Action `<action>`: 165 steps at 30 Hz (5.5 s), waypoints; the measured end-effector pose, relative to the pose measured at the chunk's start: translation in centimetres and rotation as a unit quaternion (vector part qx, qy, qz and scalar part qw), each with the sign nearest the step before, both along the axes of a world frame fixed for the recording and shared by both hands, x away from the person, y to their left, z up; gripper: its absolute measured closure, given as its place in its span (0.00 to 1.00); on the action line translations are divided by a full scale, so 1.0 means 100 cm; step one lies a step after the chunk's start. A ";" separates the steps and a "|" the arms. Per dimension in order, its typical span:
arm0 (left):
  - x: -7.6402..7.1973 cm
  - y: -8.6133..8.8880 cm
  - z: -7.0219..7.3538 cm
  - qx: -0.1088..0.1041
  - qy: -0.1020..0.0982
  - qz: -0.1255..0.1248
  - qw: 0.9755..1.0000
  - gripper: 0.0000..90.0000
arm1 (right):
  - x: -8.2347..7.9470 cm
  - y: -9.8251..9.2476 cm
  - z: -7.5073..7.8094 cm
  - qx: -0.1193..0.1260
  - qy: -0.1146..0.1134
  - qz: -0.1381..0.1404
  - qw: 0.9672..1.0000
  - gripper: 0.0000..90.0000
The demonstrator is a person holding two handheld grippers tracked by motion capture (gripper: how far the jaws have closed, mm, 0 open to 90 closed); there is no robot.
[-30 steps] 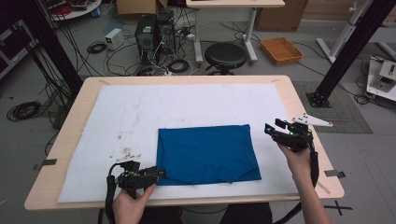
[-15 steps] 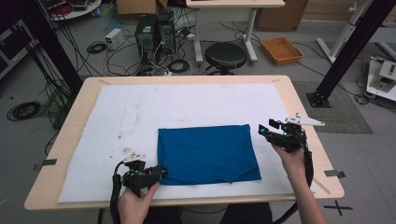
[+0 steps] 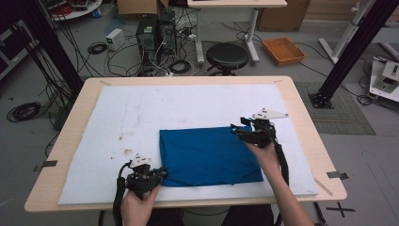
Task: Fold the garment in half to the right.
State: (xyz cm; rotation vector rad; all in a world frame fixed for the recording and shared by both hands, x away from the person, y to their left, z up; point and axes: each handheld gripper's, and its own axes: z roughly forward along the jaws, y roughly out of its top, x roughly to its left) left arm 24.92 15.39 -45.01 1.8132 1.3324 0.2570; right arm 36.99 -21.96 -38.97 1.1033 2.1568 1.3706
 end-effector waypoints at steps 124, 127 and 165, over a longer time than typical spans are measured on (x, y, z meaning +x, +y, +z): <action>0.001 -0.068 0.063 -0.033 -0.088 -0.090 0.991 0.94 | 0.071 0.141 0.039 -0.033 0.037 0.119 0.992 0.99; 0.004 -0.081 0.064 -0.038 -0.091 -0.098 0.990 0.94 | 0.071 0.129 0.043 -0.032 0.036 0.117 0.992 0.99; 0.034 -0.214 0.035 -0.063 -0.079 -0.168 0.981 0.94 | 0.069 0.000 0.029 -0.074 0.040 0.031 0.996 1.00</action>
